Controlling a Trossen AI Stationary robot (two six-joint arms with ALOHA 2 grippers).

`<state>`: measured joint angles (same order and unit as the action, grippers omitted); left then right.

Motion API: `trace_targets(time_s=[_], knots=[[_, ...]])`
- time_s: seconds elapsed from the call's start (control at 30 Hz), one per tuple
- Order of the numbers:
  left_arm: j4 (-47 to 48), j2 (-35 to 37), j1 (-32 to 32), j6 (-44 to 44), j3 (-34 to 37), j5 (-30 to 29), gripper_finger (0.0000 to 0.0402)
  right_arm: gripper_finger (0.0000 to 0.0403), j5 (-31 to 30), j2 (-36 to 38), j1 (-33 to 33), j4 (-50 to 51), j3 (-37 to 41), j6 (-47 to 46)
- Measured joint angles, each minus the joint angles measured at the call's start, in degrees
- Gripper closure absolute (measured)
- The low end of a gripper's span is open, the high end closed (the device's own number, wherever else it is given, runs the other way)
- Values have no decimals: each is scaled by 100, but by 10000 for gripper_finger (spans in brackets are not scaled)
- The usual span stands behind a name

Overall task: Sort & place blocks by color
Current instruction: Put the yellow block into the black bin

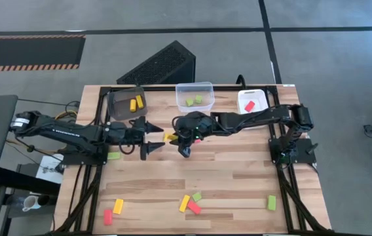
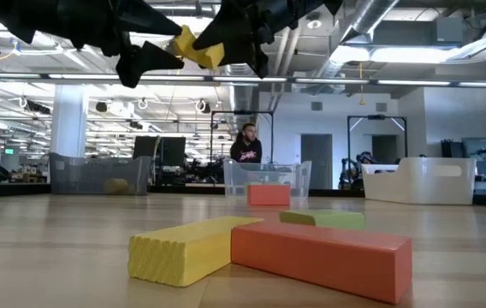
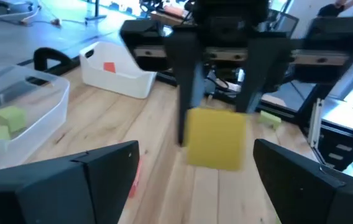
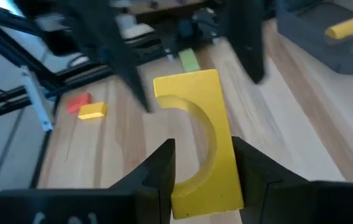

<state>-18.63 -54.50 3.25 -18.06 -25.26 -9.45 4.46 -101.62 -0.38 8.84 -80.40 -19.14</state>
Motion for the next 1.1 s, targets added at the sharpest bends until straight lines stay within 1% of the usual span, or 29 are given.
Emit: trace_targets(time_s=[0.23, 0.37, 0.5, 0.6, 0.77, 0.93, 1.1], knots=[[-57, -17, -243, -275, 0, 521, 113, 274, 79, 0, -26, -57, 0, 104], [-189, -17, -261, -263, 0, 656, 124, 267, 109, 0, -58, -59, 0, 128], [-407, -118, -261, -184, 0, 710, 137, 273, 139, 1, -88, -83, 0, 215], [-711, -289, -261, -180, -3, 803, 148, 275, 150, 0, -101, -92, 0, 259], [-900, -571, -261, -182, -2, 869, 168, 265, 154, 0, -128, -117, 0, 267], [-938, -629, -261, -177, -3, 853, 214, 275, 158, 2, -127, -113, 0, 267], [-937, -627, -265, -57, -4, 825, 272, 268, 176, 2, -122, -70, 0, 261]])
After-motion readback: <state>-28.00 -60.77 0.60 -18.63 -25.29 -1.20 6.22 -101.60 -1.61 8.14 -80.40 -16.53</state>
